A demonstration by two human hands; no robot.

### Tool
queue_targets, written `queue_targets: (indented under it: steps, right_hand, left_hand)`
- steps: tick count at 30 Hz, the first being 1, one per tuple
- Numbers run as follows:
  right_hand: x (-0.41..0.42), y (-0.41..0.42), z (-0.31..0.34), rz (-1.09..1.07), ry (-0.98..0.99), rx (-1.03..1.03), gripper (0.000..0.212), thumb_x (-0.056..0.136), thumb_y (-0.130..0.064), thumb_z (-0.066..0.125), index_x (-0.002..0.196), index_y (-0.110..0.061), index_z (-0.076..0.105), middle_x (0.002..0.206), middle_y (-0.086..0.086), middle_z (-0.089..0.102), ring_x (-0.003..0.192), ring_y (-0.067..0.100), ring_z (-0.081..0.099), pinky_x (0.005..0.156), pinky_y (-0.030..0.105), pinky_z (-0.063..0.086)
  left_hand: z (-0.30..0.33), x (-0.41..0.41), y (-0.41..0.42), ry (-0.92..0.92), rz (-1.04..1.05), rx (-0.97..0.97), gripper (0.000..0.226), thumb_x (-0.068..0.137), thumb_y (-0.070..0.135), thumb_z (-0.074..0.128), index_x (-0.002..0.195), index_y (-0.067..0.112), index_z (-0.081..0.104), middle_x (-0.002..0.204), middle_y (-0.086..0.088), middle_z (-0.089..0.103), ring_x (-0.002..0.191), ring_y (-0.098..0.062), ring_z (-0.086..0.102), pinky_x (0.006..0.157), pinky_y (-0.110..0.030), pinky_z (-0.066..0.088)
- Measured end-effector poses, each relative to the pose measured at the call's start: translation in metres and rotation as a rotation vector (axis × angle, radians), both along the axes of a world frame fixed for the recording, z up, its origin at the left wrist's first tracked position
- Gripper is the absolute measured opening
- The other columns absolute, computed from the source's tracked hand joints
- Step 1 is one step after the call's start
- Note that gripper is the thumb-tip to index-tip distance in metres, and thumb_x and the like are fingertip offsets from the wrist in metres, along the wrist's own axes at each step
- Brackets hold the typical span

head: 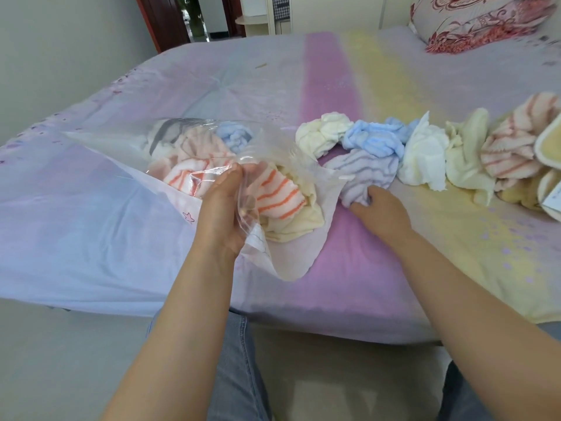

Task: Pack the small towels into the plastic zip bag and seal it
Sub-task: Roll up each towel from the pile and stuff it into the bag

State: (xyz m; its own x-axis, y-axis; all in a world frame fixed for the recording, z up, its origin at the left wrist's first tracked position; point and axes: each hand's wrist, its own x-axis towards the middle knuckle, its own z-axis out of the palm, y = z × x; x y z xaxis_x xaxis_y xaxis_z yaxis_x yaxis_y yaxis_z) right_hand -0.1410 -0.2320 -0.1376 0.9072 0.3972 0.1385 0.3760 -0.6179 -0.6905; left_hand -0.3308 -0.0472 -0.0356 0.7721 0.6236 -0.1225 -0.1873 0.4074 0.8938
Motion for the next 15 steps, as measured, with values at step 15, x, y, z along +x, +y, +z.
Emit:
queue_targets:
  steps: [15]
  right_hand:
    - [-0.036, -0.029, 0.058, 0.029, 0.167, 0.274, 0.056, 0.072, -0.042, 0.079, 0.118, -0.028, 0.048, 0.122, -0.003, 0.055, 0.113, 0.017, 0.056, 0.092, 0.034, 0.048]
  left_hand:
    - [0.005, -0.004, -0.014, 0.024, 0.099, 0.161, 0.026, 0.097, 0.018, 0.051, 0.103, 0.003, 0.071, 0.109, -0.010, 0.073, 0.102, -0.029, 0.070, 0.086, -0.044, 0.056]
